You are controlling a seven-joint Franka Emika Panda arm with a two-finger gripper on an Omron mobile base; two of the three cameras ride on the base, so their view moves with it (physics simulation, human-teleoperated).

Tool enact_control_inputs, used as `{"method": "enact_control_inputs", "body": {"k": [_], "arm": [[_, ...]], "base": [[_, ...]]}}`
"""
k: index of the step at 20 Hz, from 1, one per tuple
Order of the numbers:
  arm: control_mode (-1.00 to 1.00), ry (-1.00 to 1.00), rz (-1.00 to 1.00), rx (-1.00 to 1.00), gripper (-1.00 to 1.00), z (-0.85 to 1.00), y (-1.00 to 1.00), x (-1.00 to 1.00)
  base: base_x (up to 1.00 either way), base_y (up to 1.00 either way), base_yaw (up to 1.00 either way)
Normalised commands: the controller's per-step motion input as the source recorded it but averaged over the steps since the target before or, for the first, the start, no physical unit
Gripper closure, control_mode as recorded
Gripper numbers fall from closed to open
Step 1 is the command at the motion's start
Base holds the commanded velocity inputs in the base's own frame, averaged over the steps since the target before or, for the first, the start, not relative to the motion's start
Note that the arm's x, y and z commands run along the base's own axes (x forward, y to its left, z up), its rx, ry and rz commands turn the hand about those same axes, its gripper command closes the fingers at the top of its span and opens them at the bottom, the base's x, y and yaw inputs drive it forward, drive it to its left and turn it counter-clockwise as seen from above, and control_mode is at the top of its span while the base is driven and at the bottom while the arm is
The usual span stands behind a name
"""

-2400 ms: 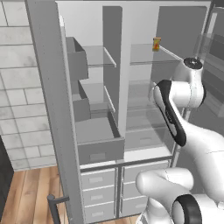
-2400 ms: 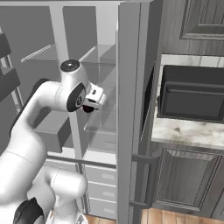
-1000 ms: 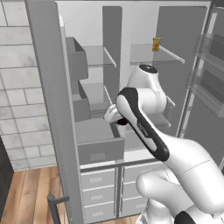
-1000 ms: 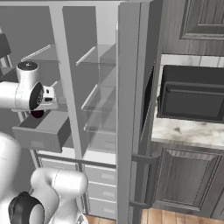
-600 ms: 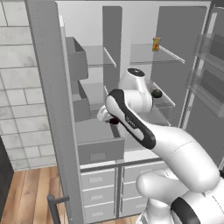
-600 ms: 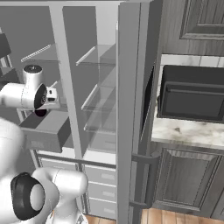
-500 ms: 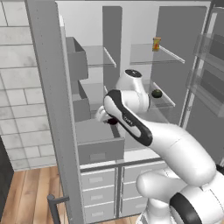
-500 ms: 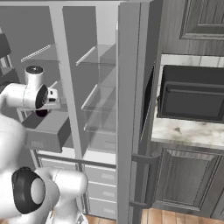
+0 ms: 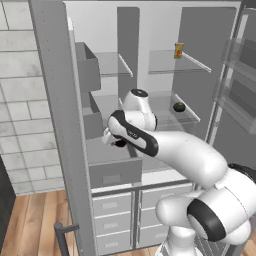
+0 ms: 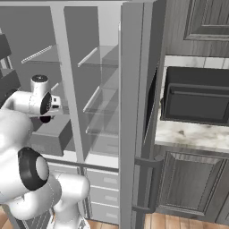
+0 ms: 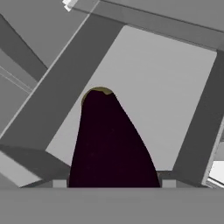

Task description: Take the squash and eggplant from the fridge shelf and place them in the freezer drawer to begin freezing them.

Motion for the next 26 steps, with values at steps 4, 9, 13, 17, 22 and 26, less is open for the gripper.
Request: {"method": "enact_control_inputs", "body": {"k": [4, 9, 13, 17, 22, 26], "arm": [[-1.00, 0.00, 0.00, -0.01, 1.00, -0.37, 0.19, 0.24], [-1.00, 0.00, 0.00, -0.01, 1.00, -0.34, 0.19, 0.35], [-1.00, 0.00, 0.00, -0.01, 1.00, -0.26, 0.22, 0.34], [-1.00, 0.00, 0.00, -0.01, 1.00, -0.29, 0.20, 0.39], [-1.00, 0.00, 0.00, 0.00, 1.00, -0.19, 0.11, 0.38], [-1.00, 0.00, 0.00, 0.00, 1.00, -0.28, 0.03, 0.33]], "base": [[0.00, 0.00, 0.00], [0.00, 0.00, 0.00], [0.00, 0.00, 0.00], [0.00, 0.00, 0.00], [0.00, 0.00, 0.00], [0.00, 0.00, 0.00]]}}
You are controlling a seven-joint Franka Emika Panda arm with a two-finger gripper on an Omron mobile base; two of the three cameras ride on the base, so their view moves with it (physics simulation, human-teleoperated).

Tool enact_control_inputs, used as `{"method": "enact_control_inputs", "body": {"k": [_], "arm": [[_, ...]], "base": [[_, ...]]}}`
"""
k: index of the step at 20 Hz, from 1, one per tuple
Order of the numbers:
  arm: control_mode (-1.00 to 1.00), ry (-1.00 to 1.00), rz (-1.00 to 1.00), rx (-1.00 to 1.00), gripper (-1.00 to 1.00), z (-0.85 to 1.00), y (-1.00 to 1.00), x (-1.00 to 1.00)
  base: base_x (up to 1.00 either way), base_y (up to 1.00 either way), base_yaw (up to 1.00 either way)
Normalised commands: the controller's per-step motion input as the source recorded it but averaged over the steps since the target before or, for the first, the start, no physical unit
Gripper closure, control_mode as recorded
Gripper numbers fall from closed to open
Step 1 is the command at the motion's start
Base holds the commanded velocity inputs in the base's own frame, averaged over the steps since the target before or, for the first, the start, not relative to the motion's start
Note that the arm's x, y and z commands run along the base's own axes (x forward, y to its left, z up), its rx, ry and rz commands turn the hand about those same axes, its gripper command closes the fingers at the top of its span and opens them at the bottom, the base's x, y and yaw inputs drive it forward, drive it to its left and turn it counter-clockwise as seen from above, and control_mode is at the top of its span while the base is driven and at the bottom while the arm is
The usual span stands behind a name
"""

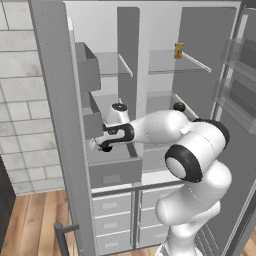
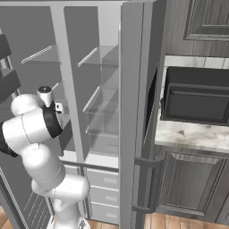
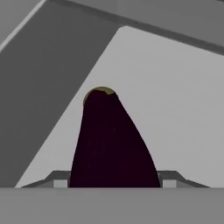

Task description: Take the squash and eggplant from the fridge shelf and place them in the freezer drawer to begin freezing them.

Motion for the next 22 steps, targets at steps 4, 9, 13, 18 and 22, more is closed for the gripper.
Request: {"method": "enact_control_inputs", "body": {"k": [4, 9, 13, 18, 22], "arm": [[-1.00, 0.00, 0.00, -0.01, 1.00, -0.33, 0.02, 0.41], [-1.00, 0.00, 0.00, -0.02, 1.00, -0.31, 0.05, 0.34], [-1.00, 0.00, 0.00, -0.01, 1.00, -0.27, 0.08, 0.39], [-1.00, 0.00, 0.00, -0.02, 1.00, -0.32, 0.09, 0.28], [-1.00, 0.00, 0.00, -0.04, -1.00, -0.21, 0.04, 0.11]], "base": [[0.00, 0.00, 0.00], [0.00, 0.00, 0.00], [0.00, 0.00, 0.00], [0.00, 0.00, 0.00], [0.00, 0.00, 0.00]]}}
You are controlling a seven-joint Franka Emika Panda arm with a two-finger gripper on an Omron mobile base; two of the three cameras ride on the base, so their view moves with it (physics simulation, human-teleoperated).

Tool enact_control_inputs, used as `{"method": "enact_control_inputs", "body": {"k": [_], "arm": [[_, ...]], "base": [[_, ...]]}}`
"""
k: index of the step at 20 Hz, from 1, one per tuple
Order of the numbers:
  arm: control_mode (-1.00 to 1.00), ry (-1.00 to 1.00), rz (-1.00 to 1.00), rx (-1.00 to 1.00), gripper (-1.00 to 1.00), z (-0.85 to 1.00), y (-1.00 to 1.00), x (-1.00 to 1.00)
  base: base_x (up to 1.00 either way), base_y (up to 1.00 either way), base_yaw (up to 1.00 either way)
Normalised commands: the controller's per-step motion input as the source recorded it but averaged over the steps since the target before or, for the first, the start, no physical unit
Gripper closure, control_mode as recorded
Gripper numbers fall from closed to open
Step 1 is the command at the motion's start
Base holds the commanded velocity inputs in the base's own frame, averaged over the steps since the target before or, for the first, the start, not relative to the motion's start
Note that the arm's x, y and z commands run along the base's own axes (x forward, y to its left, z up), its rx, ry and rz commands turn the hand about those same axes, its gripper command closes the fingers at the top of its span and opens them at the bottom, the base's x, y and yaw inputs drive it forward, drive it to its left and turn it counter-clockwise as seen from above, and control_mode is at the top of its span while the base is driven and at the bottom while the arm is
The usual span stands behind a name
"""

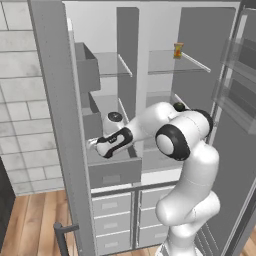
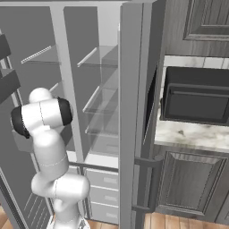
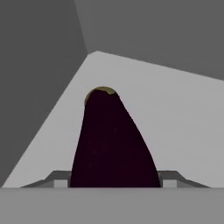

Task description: Take the squash and eggplant from the fridge shelf and place them in the freezer drawer to begin freezing them.

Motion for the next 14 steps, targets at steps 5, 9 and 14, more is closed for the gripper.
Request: {"method": "enact_control_inputs", "body": {"k": [5, 9, 14], "arm": [[-1.00, 0.00, 0.00, 0.00, -1.00, 0.00, 0.00, -0.09], [-1.00, 0.00, 0.00, 0.00, -1.00, 0.03, 0.00, -0.49], [-1.00, 0.00, -0.06, 0.01, -1.00, 0.43, 0.00, -0.59]], "base": [[0.00, 0.00, 0.00], [0.00, 0.00, 0.00], [0.00, 0.00, 0.00]]}}
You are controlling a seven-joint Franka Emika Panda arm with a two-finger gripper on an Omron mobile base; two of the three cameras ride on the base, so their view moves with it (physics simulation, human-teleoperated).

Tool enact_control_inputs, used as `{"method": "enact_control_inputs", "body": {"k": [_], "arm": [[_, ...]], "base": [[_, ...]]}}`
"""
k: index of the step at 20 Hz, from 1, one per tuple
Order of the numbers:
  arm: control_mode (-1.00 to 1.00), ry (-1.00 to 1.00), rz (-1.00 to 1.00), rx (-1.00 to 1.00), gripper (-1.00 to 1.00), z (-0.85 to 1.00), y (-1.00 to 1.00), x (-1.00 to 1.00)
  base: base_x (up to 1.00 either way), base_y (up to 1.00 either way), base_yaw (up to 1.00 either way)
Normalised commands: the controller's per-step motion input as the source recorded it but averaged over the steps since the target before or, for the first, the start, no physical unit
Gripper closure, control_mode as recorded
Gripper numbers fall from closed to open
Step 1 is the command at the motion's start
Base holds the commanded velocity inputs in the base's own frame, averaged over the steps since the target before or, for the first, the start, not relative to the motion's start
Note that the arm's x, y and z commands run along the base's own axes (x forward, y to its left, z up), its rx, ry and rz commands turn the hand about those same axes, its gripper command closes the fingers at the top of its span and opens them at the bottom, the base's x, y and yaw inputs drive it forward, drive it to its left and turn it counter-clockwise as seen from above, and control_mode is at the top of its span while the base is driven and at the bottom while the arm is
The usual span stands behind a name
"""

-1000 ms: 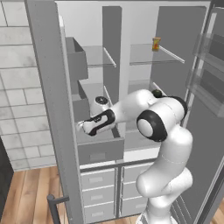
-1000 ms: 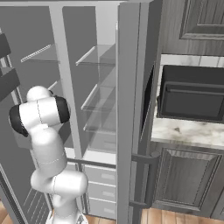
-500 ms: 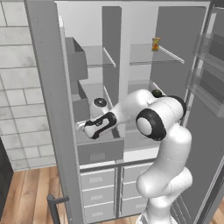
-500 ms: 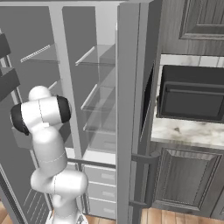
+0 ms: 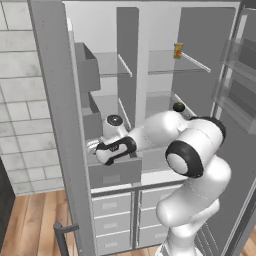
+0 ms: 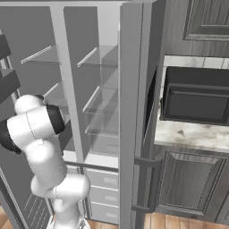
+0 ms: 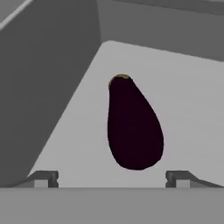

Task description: Take the squash and eggplant from the fridge shelf and place them in the freezer drawer to begin freezing them.

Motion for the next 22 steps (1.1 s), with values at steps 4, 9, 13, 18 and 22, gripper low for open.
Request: {"method": "enact_control_inputs", "body": {"k": [4, 9, 13, 18, 22], "arm": [[-1.00, -0.04, -0.09, 0.01, -1.00, 0.81, 0.00, -0.46], [-1.00, -0.07, -0.09, 0.00, -1.00, 0.95, 0.00, -0.46], [-1.00, -0.11, -0.08, 0.00, -1.00, 0.83, -0.04, -0.69], [-1.00, -0.10, -0.08, 0.00, -1.00, 0.72, -0.21, -0.94], [-1.00, -0.03, -0.10, 0.00, -1.00, 0.47, -0.57, -0.81]], "base": [[0.00, 0.00, 0.00], [0.00, 0.00, 0.00], [0.00, 0.00, 0.00], [0.00, 0.00, 0.00], [0.00, 0.00, 0.00]]}}
